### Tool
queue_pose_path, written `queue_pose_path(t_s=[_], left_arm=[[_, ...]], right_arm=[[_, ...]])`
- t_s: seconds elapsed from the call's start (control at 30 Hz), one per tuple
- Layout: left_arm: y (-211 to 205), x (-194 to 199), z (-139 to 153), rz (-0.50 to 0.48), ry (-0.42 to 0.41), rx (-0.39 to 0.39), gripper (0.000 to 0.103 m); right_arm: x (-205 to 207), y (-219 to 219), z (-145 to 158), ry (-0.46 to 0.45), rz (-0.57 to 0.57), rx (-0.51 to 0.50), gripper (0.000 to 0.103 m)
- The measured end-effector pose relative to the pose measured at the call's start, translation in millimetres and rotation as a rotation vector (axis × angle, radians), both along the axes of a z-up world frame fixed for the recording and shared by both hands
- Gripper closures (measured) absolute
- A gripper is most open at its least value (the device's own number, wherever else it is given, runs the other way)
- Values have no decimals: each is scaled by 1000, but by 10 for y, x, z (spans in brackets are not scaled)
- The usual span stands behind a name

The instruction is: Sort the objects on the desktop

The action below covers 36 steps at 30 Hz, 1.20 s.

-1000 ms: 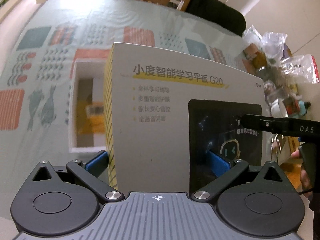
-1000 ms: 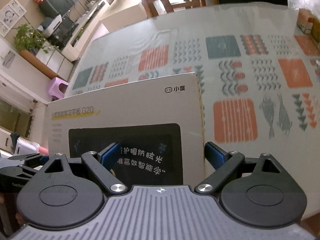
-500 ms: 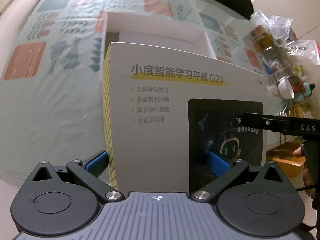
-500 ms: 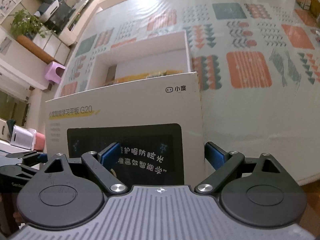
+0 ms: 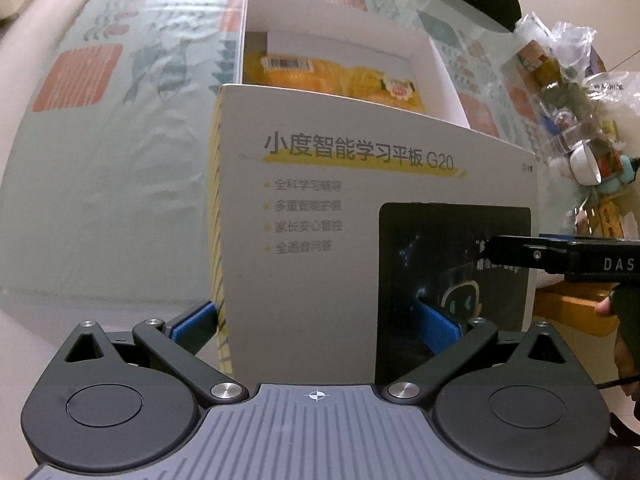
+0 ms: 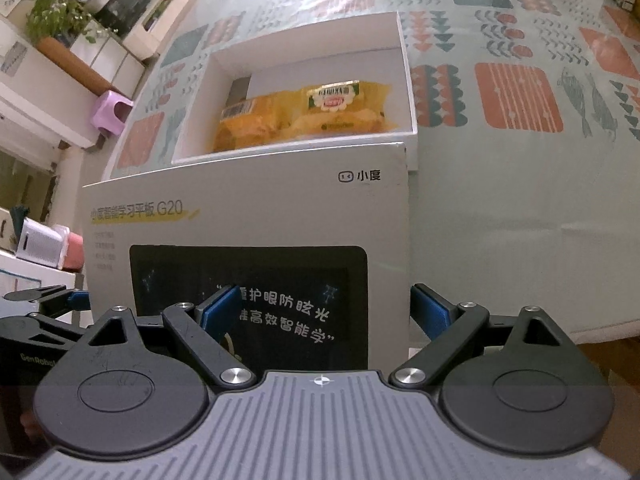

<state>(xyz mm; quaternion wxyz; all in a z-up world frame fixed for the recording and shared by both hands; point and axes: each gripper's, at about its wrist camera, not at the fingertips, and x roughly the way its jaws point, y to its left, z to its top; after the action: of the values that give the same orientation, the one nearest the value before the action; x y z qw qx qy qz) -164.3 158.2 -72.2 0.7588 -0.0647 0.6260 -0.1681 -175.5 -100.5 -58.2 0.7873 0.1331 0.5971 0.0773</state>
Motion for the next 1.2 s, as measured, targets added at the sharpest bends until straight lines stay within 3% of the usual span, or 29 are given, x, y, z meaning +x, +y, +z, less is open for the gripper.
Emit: queue_pose_path(t_s=[0.3, 0.6, 0.87, 1.2], left_arm=[[43, -147, -185, 29, 63, 2, 0], [18, -157, -213, 50, 72, 7, 0], [-66, 1, -43, 61, 40, 10, 0], [-236, 506, 328, 50, -61, 30, 0]], right_arm=[[-54, 64, -159, 29, 35, -11, 0], [-19, 68, -175, 31, 59, -16, 0], [131, -18, -11, -22, 60, -13, 0], [560, -147, 296, -96, 49, -11, 0]])
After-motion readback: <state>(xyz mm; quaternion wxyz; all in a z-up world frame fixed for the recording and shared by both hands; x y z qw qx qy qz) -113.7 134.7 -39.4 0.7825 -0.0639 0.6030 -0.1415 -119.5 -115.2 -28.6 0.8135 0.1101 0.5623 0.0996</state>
